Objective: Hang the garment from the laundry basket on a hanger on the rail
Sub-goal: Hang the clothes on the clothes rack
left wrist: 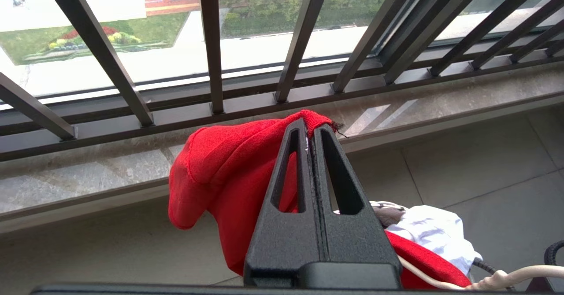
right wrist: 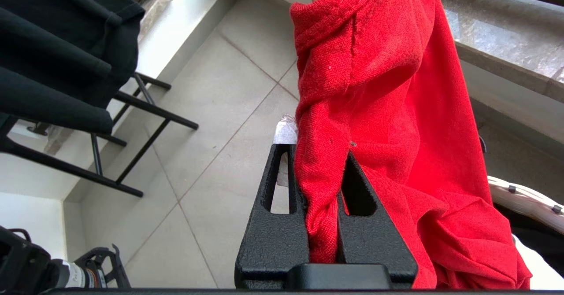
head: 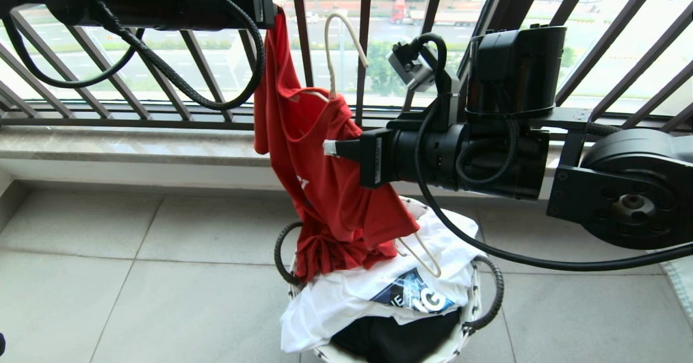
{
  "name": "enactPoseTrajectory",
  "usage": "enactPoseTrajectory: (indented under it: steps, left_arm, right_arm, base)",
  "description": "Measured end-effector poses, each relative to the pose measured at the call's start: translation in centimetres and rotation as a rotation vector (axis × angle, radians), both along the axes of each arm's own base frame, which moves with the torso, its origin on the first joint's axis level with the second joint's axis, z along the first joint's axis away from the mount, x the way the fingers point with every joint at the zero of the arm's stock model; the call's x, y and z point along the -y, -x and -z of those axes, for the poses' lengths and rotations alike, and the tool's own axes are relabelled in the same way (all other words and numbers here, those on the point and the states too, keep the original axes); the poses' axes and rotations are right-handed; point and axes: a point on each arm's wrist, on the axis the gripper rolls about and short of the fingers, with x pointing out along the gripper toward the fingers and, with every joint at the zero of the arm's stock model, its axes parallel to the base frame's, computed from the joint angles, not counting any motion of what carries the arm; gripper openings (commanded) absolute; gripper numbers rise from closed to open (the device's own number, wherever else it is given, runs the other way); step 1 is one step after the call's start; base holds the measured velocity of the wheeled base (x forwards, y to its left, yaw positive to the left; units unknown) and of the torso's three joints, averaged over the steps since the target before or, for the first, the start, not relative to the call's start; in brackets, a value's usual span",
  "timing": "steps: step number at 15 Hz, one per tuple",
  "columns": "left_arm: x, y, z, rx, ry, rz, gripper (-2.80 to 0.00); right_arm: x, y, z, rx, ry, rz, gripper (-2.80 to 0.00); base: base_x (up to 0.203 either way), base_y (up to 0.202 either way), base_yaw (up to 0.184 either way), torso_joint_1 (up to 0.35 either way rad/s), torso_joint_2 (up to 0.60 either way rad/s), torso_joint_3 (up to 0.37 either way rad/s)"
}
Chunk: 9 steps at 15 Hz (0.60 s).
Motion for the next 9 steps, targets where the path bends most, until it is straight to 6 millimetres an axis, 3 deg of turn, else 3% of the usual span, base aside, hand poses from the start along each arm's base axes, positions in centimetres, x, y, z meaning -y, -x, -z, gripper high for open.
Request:
enactPoseTrajectory:
  steps: [6,9]
  left_arm:
    - [0.0,2.1,-1.5,0.052,0.057,0.04,-2.8]
    - [-0.4,2.7,-1.9,0.051,0.079,0.04,-2.8]
  right_arm:
    - [-1.6,1.0,0.5,-0.061,-0.028,-0.047,-2.8]
    - [-1.9,0.9,-0.3,-0.047,-0.136,-0.043,-2.8]
  base:
    - [0.0,0.0,0.0,0.0,0.0,0.0]
    - [0.0,0.0,0.0,0.0,0.0,0.0]
